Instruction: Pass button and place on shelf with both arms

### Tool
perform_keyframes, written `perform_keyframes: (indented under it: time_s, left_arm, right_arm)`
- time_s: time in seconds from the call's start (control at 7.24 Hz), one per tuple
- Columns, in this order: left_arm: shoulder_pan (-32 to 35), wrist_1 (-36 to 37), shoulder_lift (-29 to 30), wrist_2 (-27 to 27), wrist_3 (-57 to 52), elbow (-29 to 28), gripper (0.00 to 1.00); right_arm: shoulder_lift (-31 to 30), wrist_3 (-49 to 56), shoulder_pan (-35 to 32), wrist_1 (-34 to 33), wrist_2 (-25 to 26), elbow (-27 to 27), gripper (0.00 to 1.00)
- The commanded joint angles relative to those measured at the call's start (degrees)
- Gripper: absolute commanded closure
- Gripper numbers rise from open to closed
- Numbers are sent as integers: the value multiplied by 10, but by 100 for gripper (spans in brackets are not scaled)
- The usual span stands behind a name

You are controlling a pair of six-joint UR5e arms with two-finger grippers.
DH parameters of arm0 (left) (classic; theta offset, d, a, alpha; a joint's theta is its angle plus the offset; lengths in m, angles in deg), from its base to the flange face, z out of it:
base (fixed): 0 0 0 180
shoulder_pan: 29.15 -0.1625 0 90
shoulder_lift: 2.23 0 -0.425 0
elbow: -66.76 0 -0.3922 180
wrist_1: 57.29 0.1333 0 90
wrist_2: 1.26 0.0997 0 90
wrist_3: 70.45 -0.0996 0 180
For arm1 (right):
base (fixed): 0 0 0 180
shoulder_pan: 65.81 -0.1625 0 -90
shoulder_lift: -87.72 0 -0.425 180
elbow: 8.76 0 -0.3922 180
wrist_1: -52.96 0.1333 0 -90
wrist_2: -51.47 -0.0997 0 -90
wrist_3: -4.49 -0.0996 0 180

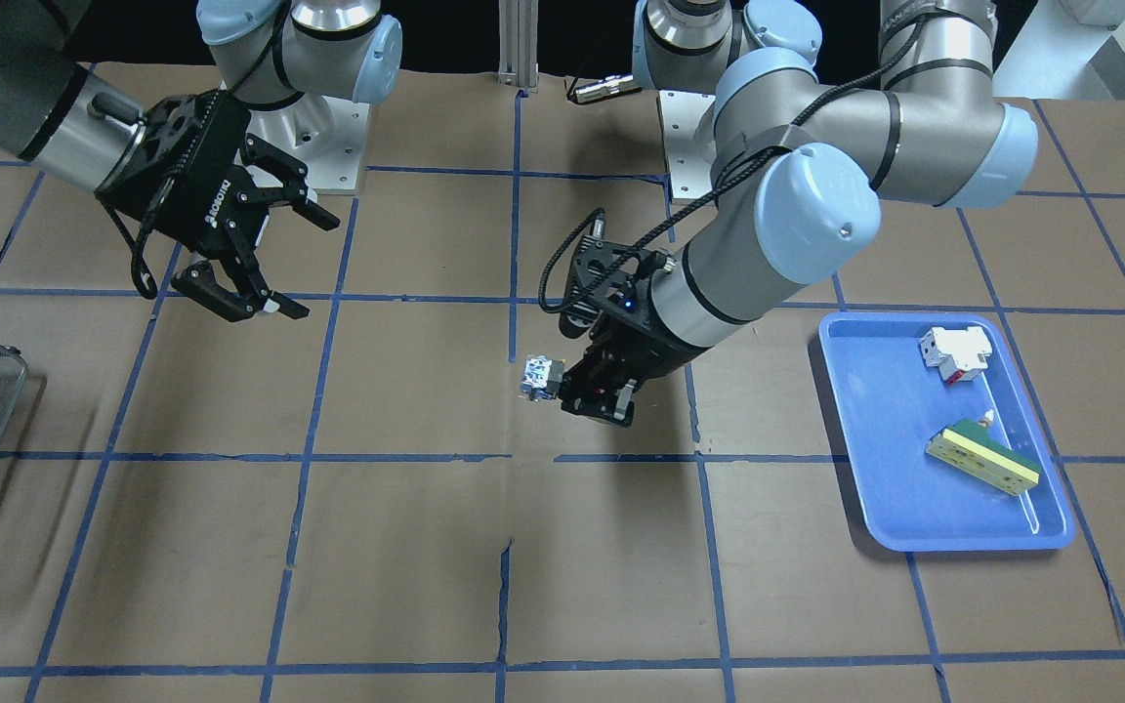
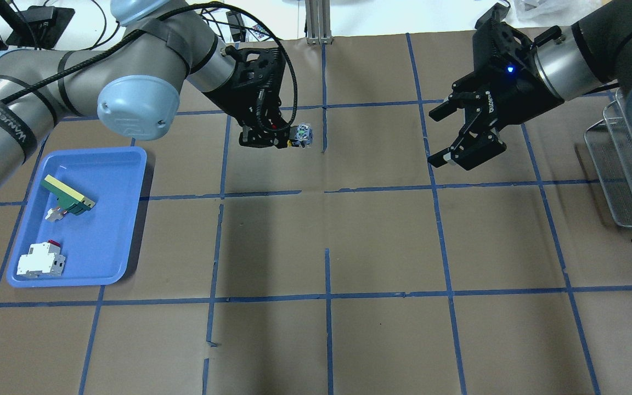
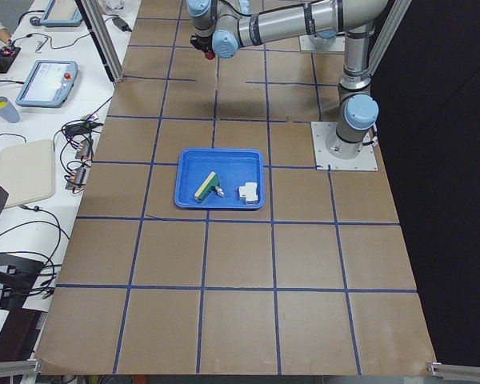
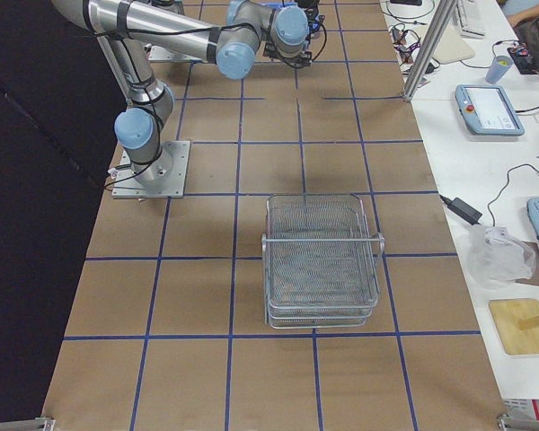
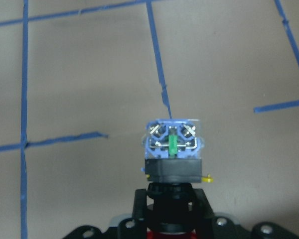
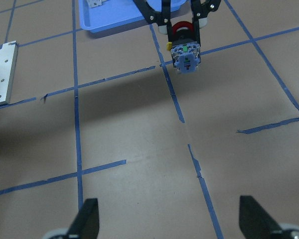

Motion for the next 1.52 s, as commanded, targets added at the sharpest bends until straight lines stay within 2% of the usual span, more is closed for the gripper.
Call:
perform_keyframes:
  time_s: [0.0, 0.14, 0.28, 0.41, 0.83, 1.38]
  left_arm:
    - [33, 18, 8, -20, 46, -3, 99]
    - [59, 43, 11, -33, 67, -2, 99]
    - [90, 65, 11, -38, 95, -3, 99]
    - [106, 70, 11, -39, 101, -4, 99]
    - [131, 126, 12, -100, 168, -10, 99]
    - [132, 130, 11, -103, 206, -10, 99]
  right_arm:
    - [19, 22, 7, 0, -30, 0, 0]
    - [35, 27, 8, 0, -54, 0, 0]
    - [41, 33, 8, -6, -56, 0, 0]
    - [44, 44, 8, -39, -55, -4, 0]
    - [53, 44, 8, -42, -56, -20, 0]
    - [46, 43, 10, -41, -65, -19, 0]
